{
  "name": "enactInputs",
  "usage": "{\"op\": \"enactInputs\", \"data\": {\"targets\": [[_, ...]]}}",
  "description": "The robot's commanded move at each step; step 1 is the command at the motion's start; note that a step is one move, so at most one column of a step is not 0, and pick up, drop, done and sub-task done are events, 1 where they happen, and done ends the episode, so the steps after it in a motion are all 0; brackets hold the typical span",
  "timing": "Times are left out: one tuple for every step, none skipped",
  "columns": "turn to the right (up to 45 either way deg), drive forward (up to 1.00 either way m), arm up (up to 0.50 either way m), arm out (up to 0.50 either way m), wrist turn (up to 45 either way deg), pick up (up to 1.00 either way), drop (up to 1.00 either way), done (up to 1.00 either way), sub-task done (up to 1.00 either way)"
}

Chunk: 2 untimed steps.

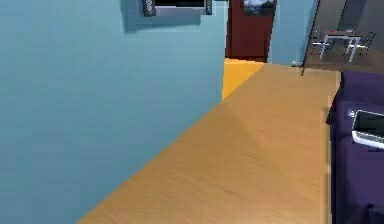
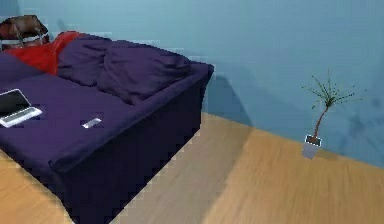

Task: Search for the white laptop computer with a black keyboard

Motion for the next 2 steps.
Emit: {"op": "enactInputs", "data": {"targets": [[0.0,0.75,0.00,0.00,0.0,0.00,0.00,0.00,0.00],[45.0,0.00,0.00,0.00,0.0,0.00,0.00,0.00,0.00]]}}
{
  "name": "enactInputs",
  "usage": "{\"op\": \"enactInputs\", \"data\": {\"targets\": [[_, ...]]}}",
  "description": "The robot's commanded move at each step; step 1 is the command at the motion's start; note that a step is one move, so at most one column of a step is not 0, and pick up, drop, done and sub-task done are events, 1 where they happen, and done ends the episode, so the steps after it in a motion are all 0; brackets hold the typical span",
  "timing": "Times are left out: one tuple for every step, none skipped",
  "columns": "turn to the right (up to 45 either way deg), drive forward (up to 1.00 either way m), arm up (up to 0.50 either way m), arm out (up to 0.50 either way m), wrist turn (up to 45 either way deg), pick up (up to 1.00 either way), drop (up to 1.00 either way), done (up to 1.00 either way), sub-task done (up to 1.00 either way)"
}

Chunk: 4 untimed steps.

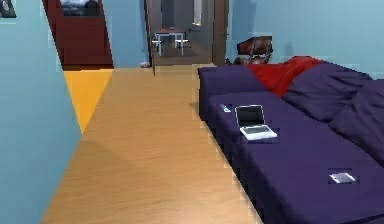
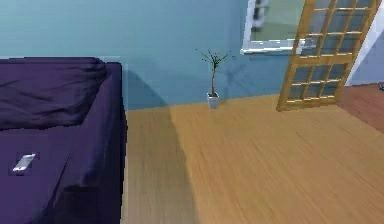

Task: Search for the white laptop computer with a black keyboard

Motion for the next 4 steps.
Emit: {"op": "enactInputs", "data": {"targets": [[3.0,0.00,0.00,0.00,0.0,0.00,0.00,0.00,0.00],[0.0,0.75,0.00,0.00,0.0,0.00,0.00,0.00,0.00],[24.0,0.00,0.00,0.00,0.0,0.00,0.00,0.00,0.00],[0.0,0.00,0.00,0.00,0.0,0.00,0.00,1.00,0.00]]}}
